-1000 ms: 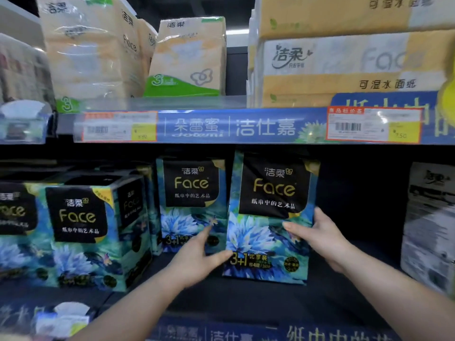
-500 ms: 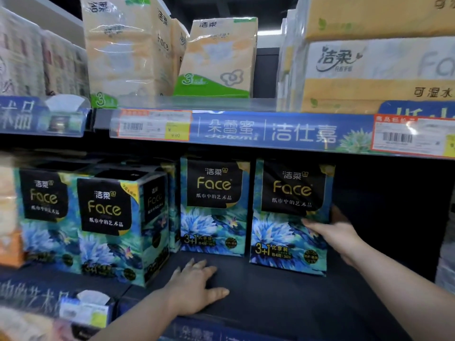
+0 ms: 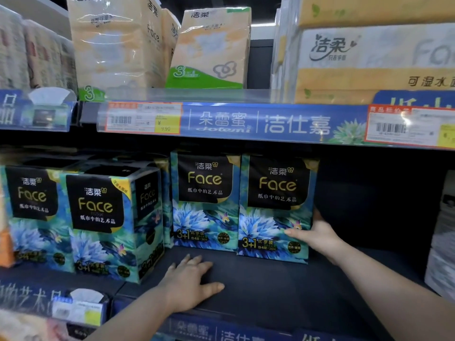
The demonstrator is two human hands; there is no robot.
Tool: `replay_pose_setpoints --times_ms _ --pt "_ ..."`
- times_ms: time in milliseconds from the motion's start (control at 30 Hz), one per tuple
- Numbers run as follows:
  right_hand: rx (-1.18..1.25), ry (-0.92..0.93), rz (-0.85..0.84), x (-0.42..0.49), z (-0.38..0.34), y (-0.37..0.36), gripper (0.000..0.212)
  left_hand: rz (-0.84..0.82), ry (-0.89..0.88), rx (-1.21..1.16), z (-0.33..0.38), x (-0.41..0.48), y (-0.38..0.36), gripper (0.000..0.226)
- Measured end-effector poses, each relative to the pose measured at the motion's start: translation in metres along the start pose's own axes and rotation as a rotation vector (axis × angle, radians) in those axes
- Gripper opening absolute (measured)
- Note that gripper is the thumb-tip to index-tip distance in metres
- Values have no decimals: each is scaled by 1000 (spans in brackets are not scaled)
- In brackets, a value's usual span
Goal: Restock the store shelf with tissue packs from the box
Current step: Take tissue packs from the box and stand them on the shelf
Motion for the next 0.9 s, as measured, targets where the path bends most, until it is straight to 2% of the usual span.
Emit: replay_pose_setpoints --times_ms 33,67,133,200,567,667,800,900 --pt "-20 8 21 1 0 0 99 4 0 1 0 0 0 115" --pt "-28 13 35 2 0 0 98 6 3 3 0 -1 0 111" --pt "-27 8 43 4 0 -1 95 34 2 -1 1 -1 0 85" --pt "-20 -2 49 6 2 -2 92 50 -3 -7 2 -1 0 75" --pt "56 -3 64 -1 -5 -9 91 51 2 -5 2 -1 -1 74" --pt "55 -69 49 1 -6 -10 86 48 3 6 3 -2 0 74" --pt "-30 -156 50 -3 -10 -9 66 52 4 10 4 -3 0 74" --pt "-80 -168 82 -6 -15 -9 64 58 9 15 4 -3 0 75"
Point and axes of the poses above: each hand's wrist, its own x-axis towards the middle knuckle, its own y-axis out of the back of the hand, z = x × y, the point moved 1 cm from there along x, towards the middle knuckle
